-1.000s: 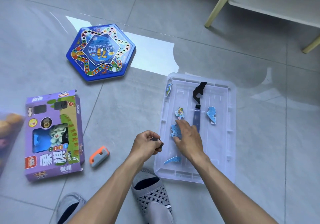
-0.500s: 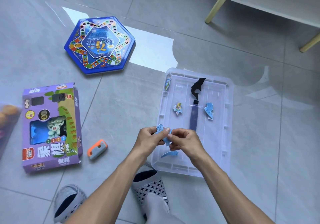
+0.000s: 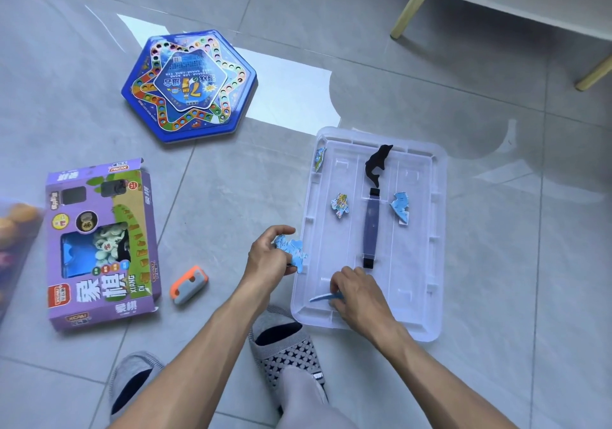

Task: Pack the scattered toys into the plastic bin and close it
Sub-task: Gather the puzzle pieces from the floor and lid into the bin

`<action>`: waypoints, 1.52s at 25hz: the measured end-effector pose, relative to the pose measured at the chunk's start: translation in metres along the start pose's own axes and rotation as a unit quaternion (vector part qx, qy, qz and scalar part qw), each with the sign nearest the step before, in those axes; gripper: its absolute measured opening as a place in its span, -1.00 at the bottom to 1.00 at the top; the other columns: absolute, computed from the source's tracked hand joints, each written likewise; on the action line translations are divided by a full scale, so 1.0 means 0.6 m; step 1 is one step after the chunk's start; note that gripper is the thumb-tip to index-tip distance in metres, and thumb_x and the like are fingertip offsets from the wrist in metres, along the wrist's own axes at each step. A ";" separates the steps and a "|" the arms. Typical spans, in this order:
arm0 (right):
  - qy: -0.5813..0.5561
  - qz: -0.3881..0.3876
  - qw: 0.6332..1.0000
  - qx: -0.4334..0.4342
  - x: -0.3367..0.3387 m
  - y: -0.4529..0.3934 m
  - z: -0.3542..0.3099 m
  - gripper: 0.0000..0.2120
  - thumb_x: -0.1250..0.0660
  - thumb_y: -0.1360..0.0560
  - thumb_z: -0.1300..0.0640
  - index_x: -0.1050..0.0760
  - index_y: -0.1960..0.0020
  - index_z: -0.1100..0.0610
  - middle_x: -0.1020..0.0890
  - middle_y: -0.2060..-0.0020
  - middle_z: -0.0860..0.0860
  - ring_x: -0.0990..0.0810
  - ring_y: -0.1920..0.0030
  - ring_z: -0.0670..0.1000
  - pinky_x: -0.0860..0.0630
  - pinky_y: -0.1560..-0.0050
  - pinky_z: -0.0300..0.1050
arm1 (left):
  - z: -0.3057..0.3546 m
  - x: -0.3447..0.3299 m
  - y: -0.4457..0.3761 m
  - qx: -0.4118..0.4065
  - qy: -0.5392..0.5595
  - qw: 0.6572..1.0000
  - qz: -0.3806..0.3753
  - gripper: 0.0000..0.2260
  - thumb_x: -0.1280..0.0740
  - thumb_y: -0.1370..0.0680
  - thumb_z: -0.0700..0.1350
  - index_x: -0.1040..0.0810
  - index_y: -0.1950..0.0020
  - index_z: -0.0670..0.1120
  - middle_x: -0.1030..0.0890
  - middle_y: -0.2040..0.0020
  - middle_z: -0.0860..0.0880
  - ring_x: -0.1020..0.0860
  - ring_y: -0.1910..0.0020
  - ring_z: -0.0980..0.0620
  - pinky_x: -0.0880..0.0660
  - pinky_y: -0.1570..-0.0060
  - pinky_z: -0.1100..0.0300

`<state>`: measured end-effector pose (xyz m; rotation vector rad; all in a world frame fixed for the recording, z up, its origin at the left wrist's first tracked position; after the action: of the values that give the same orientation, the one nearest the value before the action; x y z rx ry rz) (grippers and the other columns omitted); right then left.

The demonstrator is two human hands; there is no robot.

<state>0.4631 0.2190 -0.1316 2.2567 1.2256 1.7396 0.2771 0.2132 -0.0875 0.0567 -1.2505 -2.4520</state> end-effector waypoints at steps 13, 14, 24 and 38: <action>-0.574 0.099 0.803 -0.125 0.168 -0.095 -0.067 -0.88 -0.37 -0.47 0.33 -0.64 0.12 0.15 -0.69 0.29 0.01 -0.62 0.28 -0.06 -0.60 0.21 -0.13 | 0.076 -0.006 -0.001 -0.099 0.089 0.985 0.108 -0.90 -0.44 -0.47 -0.25 -0.65 0.16 -0.06 -0.68 0.15 0.04 -0.63 0.20 -0.01 -0.58 0.10 0.09; -0.553 0.123 0.811 -0.144 0.178 -0.114 -0.055 -0.87 -0.34 -0.49 0.30 -0.64 0.09 0.13 -0.69 0.23 0.02 -0.61 0.27 -0.06 -0.59 0.20 -0.12 | 0.083 0.004 -0.004 -0.094 0.105 0.983 0.118 -0.86 -0.41 -0.48 -0.29 -0.64 0.12 -0.04 -0.67 0.11 0.02 -0.62 0.21 -0.04 -0.58 0.14 0.11; -0.023 0.059 0.985 -0.160 0.217 -0.350 -0.004 -0.51 -0.21 -0.49 0.13 -0.27 -0.41 0.03 -0.26 -0.39 0.10 -0.33 -0.27 0.22 -0.36 -0.09 0.06 | 0.111 0.041 -0.027 -0.082 0.046 0.995 0.039 -0.61 -0.35 -0.50 -0.34 -0.43 -0.26 -0.02 -0.68 0.04 -0.10 -0.68 0.26 -0.05 -0.58 0.22 0.13; -0.348 0.278 0.863 -0.239 0.155 -0.220 0.055 -0.82 -0.22 -0.51 0.30 -0.53 -0.04 0.14 -0.54 0.11 -0.01 -0.55 0.10 0.04 -0.41 0.20 -0.20 | 0.073 0.030 -0.006 -0.057 0.033 0.998 0.025 -0.78 -0.35 -0.51 -0.32 -0.54 -0.08 -0.06 -0.69 0.09 -0.09 -0.68 0.23 -0.04 -0.60 0.16 0.09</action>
<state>0.4231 0.3788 -0.1319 2.6325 -0.0052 0.9378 0.2505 0.2426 -0.0612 0.0739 -1.0696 -2.4527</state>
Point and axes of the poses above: each hand's wrist, its own y-axis away from the middle knuckle, its own x-axis out of the back of the hand, z = x × y, the point moved 5 cm from there along -y, towards the middle knuckle
